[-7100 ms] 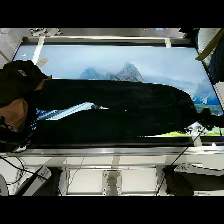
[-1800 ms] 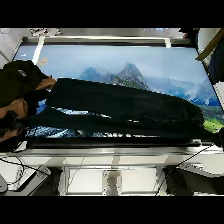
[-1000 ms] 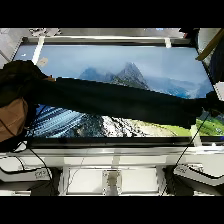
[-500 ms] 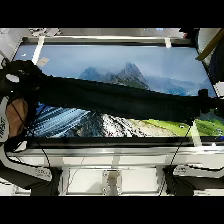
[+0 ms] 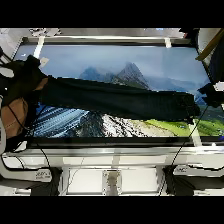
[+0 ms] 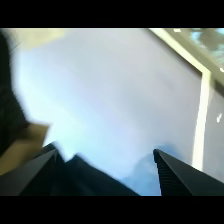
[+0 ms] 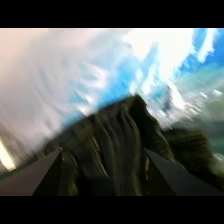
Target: Fold the clothes and pants, and hang the long-sleeved shirts on hangers.
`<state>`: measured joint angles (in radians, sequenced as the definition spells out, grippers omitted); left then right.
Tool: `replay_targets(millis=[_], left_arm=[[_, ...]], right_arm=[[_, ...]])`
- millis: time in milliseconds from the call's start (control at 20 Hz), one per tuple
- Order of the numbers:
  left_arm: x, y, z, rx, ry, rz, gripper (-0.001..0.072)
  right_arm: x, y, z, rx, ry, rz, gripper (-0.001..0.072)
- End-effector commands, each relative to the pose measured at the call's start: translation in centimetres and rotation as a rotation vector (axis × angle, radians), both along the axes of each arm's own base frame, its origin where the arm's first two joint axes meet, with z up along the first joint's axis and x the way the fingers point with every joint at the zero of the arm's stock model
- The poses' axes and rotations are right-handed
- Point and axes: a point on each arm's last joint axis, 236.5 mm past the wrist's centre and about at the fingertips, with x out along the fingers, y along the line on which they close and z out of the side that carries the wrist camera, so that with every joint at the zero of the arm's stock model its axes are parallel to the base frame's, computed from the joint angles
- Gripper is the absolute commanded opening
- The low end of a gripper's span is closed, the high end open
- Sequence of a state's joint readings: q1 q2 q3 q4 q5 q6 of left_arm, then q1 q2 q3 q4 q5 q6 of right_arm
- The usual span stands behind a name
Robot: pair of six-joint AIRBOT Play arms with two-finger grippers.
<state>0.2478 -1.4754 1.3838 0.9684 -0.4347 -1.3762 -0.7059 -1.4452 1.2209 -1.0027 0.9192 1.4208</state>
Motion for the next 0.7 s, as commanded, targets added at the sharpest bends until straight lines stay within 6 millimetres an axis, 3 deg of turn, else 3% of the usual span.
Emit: replay_targets(millis=[0,100,150,350,550,650], left_arm=[[-1.8,-7.7,5.5,0.221,-0.086,-0.240,0.0717],[-2.4,-13.9,6.3,0.301,-0.120,-0.384,0.0716],[-2.7,-16.2,6.1,0.334,-0.120,-0.435,0.0714],[-4.6,-23.7,4.1,0.490,-0.095,-0.624,0.0714],[-5.6,-26.8,3.7,0.486,-0.099,-0.685,0.0709],[-5.7,-26.9,3.5,0.471,-0.090,-0.686,0.0642]], right_arm=[[-5.1,0.1,-0.1,0.010,0.212,0.180,0.0557],[-6.2,-0.2,-1.3,0.083,0.263,0.208,0.0612],[-6.4,-0.2,-1.9,0.138,0.269,0.207,0.0711],[-6.4,0.8,-5.0,0.326,0.264,0.294,0.0710],[-5.5,0.6,-7.0,0.284,0.335,0.362,0.0710],[-5.4,0.0,-7.1,0.217,0.396,0.403,0.0711]])
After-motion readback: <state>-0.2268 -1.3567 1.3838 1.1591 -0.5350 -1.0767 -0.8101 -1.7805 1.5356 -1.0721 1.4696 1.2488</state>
